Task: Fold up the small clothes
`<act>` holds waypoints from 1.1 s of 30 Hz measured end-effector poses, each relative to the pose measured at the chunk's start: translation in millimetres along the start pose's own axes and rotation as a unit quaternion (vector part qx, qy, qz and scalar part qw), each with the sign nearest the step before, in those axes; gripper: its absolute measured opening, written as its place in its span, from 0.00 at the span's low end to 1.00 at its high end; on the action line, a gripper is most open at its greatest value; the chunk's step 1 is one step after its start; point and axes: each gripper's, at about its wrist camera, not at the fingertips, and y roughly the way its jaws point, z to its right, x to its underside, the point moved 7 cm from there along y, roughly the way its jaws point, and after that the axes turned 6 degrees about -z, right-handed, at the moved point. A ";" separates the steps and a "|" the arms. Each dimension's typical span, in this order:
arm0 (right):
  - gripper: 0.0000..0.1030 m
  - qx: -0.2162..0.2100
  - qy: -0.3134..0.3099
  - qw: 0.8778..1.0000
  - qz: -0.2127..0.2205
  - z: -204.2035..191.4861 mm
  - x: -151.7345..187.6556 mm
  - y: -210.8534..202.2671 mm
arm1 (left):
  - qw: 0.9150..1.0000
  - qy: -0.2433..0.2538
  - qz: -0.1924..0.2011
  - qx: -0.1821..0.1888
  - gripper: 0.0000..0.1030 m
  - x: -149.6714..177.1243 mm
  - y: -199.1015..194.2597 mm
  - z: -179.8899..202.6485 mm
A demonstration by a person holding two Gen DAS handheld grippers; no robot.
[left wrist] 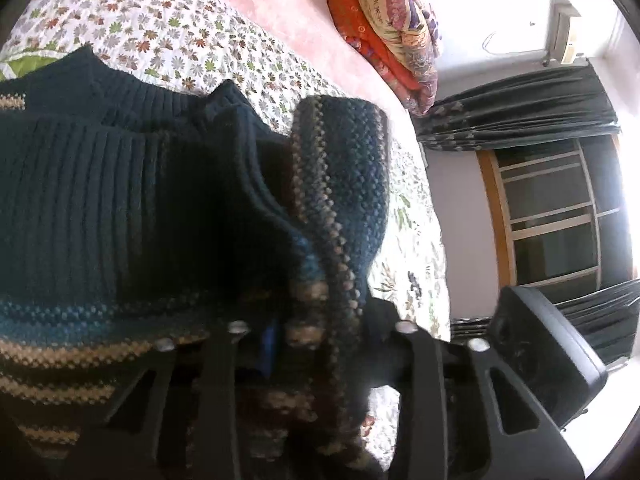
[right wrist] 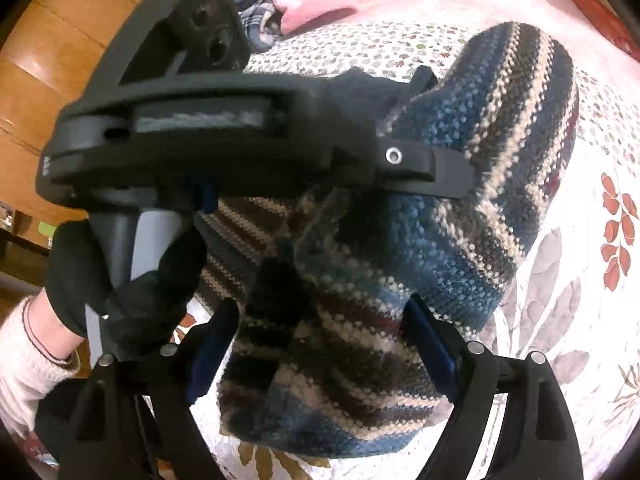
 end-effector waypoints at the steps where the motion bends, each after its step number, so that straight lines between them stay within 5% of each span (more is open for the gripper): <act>1: 0.83 -0.002 0.000 1.000 -0.003 -4.5 -6.4 2.7 | 1.000 0.000 0.004 0.000 0.22 -1.3 -0.8 0.3; 6: 0.83 -0.078 0.026 0.997 -0.002 -1.6 -5.7 -23.1 | 0.999 0.012 0.030 0.004 0.20 5.7 -22.4 0.5; 10: 0.83 -0.123 0.054 0.990 0.042 11.8 -6.6 -58.7 | 0.998 0.040 0.052 0.020 0.20 12.6 -51.9 6.2; 14: 0.84 -0.114 0.103 0.986 0.071 38.1 -10.8 -71.5 | 0.996 0.036 0.072 0.040 0.20 15.4 -84.4 0.9; 20: 0.84 -0.102 0.109 0.987 0.053 38.9 -10.3 -54.9 | 0.993 0.021 0.108 0.045 0.20 22.4 -145.5 -28.8; 33: 0.84 -0.117 0.097 0.988 0.021 -34.0 -9.3 5.4 | 0.985 -0.029 0.169 0.031 0.20 43.4 -255.0 -120.7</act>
